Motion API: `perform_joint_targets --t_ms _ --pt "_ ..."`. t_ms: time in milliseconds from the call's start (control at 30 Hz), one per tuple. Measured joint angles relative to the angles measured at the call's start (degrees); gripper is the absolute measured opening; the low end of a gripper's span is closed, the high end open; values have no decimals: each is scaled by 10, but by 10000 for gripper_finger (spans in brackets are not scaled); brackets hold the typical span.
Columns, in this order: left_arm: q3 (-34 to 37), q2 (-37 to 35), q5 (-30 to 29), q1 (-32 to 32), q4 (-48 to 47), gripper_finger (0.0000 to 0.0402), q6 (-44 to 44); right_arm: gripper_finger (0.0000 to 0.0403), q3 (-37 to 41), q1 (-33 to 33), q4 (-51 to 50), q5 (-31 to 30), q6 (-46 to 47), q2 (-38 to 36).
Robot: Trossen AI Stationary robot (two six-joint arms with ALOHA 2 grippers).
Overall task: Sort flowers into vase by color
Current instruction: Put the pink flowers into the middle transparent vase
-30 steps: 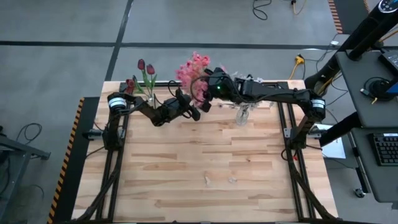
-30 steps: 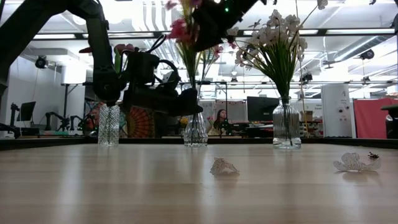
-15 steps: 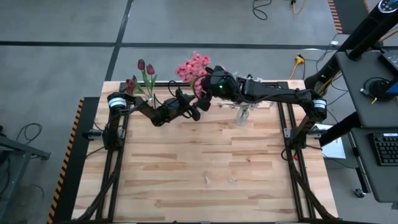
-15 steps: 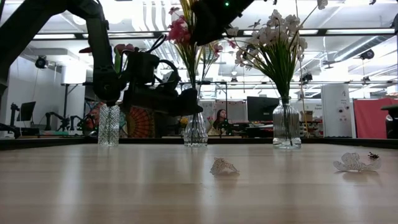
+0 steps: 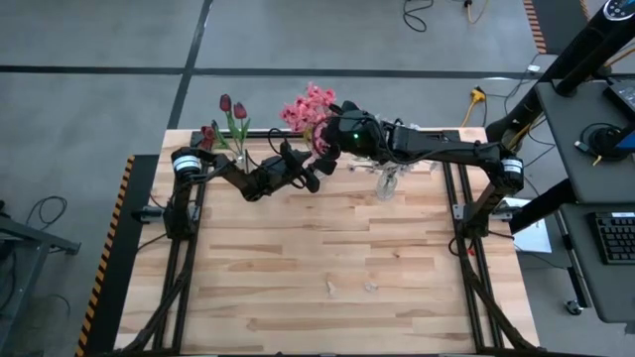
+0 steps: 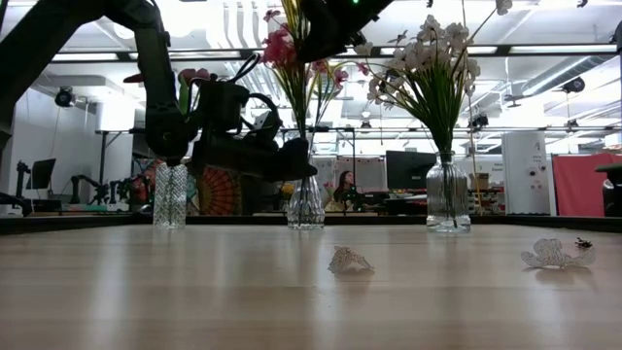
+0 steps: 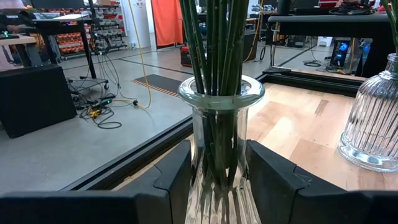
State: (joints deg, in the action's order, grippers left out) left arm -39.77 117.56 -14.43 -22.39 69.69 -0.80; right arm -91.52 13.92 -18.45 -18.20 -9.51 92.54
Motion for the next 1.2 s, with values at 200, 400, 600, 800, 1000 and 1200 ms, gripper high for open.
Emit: perform_joint_targets --t_ms 200,400,600,800,1000,1200 --pt "0 0 0 0 0 121 0 121 0 0 -10 0 9 -8" --pt "0 0 0 0 0 121 0 155 0 0 16 1 9 -13" --pt "0 0 0 0 0 121 0 168 0 0 35 1 12 -13" --pt "0 0 0 0 0 121 0 112 0 2 44 1 40 -13" --pt "0 0 0 0 0 121 0 18 0 5 21 -1 37 -11" --pt "0 0 0 0 0 121 0 11 0 5 3 -3 40 -24"
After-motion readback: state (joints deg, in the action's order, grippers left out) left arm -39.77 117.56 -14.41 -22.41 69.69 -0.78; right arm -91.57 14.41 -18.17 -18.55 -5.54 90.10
